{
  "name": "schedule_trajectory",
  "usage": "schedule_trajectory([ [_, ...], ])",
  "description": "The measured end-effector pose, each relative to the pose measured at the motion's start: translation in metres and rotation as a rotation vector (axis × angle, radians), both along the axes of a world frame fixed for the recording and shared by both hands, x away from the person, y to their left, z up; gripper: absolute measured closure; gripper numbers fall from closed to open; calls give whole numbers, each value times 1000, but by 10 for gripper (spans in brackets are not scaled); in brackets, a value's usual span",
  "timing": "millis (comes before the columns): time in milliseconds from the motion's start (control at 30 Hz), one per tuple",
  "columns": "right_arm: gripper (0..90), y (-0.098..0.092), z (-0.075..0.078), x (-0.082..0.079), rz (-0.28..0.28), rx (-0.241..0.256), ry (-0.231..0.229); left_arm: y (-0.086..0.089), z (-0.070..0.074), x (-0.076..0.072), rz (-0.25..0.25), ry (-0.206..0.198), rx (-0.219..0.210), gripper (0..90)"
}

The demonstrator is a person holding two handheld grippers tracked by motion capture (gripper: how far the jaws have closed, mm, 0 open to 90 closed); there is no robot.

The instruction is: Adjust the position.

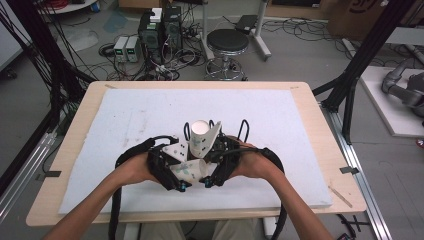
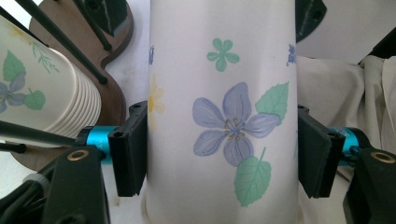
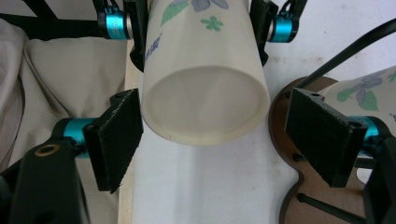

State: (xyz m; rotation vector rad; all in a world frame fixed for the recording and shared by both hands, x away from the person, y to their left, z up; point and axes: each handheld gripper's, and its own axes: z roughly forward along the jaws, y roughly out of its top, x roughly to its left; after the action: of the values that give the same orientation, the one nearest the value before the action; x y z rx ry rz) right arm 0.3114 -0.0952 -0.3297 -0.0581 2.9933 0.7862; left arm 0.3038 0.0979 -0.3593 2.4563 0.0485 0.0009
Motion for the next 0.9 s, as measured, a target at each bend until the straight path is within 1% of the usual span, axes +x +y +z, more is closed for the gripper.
schedule_trajectory([
  [67, 199, 1, 0, -1, 2, 1, 0, 0, 1, 0, -4, 2, 6, 305],
  [100, 199, 1, 0, -1, 4, -1, 2, -1, 0, 0, 1, -1, -1, 305],
  [200, 199, 3, 0, -1, 18, 9, -2, -1, 0, 0, -7, 1, 10, 305],
  [267, 207, 4, 0, -1, 15, 8, 1, -2, 0, 0, -4, 1, 0, 305],
  [300, 269, 5, 0, -1, 22, 8, 14, -2, 0, 0, -3, -1, -3, 304],
  [333, 269, 5, 0, -1, 22, 8, 14, -2, -1, 0, -5, 0, -2, 304],
  [367, 294, 6, 0, -1, 29, 11, 18, -2, -1, 0, -6, 0, 2, 302],
  [400, 355, 7, 0, -2, 40, 5, 21, -2, -1, 0, -5, -4, 0, 302],
  [433, 362, 7, 0, -2, 43, 4, 7, -2, -1, 0, -2, -2, 3, 302],
  [600, 374, 7, -1, -1, 40, -2, 4, 0, -3, 1, 1, 0, -15, 300],
  [633, 374, 7, -1, -1, 38, -2, 9, 0, -3, 1, 0, 2, -19, 282],
  [667, 374, 7, -1, -1, 38, -2, 9, 1, -4, 2, -1, 11, -24, 282],
  [700, 374, 7, -1, -1, 37, -5, 12, 1, -4, 2, 10, 19, -32, 159],
  [733, 374, 7, -1, -1, 37, -5, 12, 2, -5, 3, 28, 25, -48, 159],
  [800, 374, 7, -1, -1, 30, -10, 12, 4, -6, 4, 28, 40, -85, 69],
  [867, 374, 5, -1, 0, 27, -2, 11, 8, -6, 6, 35, 52, -112, 64],
  [900, 374, 5, -2, 1, 36, 8, 14, 9, -7, 6, 41, 48, -121, 64],
])
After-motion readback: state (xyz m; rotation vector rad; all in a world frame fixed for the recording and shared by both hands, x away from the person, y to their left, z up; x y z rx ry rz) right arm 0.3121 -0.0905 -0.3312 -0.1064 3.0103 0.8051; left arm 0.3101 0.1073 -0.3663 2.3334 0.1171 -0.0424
